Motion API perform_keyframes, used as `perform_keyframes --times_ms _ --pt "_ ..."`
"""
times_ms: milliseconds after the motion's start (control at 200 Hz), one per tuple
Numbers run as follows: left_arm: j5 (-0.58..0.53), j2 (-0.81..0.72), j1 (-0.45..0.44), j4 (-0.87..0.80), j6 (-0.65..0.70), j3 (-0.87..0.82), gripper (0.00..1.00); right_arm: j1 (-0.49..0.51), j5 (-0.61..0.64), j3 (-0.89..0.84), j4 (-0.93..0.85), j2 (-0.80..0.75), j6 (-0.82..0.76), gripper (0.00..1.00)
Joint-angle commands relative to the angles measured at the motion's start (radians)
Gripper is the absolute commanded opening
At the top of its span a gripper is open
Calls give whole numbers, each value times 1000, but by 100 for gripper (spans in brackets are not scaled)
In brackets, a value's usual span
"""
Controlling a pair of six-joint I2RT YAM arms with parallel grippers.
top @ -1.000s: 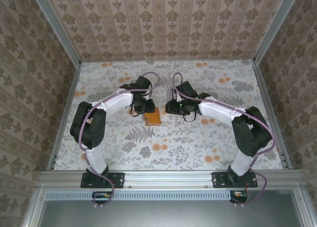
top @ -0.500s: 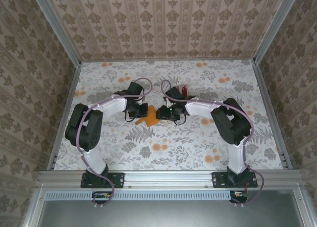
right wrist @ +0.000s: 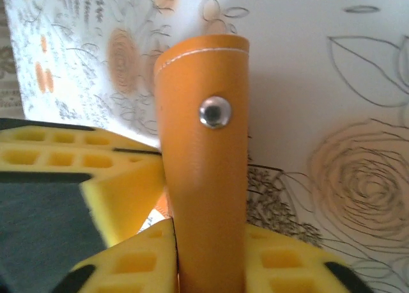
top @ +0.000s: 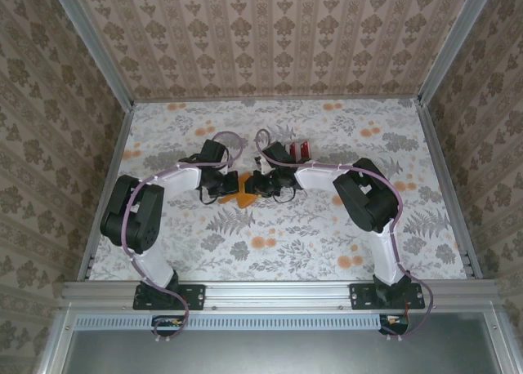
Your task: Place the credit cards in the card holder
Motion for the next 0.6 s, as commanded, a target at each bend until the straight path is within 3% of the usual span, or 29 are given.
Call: perform_keyframes --times_ms 0,240,590 --pt "-76 47 -4 -106 -10 -49 0 23 8 5 -4 -7 -5 13" --pt "-82 -61 3 -151 -10 -2 9 16 240 -32 -221 -194 -166 8" --pt "-82 -194 48 -144 -17 -35 13 92 938 -79 -634 -504 -407 8"
